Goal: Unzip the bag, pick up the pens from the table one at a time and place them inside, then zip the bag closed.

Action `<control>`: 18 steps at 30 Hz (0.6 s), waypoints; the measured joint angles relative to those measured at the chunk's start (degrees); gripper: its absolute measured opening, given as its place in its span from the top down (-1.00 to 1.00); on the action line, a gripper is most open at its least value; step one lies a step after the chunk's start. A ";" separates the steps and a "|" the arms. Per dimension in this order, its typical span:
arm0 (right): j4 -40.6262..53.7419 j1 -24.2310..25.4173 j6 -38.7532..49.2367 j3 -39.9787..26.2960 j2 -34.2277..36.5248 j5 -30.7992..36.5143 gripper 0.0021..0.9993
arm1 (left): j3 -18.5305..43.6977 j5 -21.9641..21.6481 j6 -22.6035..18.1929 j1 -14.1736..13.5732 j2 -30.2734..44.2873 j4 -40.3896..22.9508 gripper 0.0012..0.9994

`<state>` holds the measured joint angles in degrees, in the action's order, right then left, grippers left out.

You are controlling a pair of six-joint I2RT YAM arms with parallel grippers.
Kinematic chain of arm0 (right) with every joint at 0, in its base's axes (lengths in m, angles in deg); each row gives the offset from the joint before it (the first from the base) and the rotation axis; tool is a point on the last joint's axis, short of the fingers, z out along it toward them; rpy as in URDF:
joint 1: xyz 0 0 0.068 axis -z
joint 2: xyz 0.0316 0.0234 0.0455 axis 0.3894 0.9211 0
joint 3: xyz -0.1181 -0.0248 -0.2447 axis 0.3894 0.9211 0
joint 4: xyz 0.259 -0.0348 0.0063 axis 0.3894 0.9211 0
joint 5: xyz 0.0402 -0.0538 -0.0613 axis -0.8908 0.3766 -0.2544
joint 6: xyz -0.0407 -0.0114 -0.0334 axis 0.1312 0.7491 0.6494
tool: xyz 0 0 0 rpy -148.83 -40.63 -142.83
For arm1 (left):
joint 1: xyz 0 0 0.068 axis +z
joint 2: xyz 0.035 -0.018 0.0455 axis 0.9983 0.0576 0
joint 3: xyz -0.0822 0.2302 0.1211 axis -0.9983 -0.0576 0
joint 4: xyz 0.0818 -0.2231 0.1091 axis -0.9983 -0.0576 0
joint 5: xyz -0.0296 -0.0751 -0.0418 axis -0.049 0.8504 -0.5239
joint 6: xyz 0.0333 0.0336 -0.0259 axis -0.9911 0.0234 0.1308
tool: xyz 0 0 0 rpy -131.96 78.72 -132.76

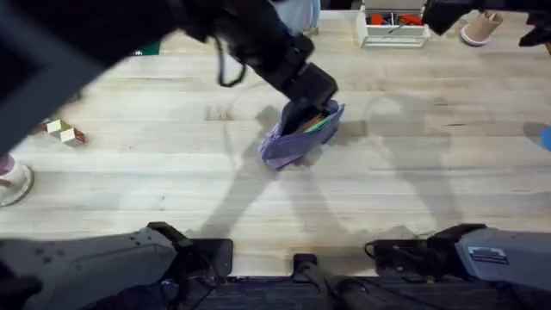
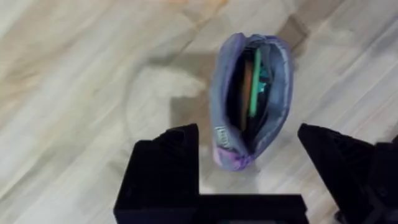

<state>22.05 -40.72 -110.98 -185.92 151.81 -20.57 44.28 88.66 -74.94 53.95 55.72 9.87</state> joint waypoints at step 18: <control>-0.81 -4.24 0.04 0.00 0.00 0.00 -0.99 | -0.81 -0.36 -20.25 12.73 -6.97 -10.96 -1.00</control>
<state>21.24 -44.96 -110.93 -185.92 151.81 -20.57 43.47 88.30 -95.18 66.68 48.75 -1.08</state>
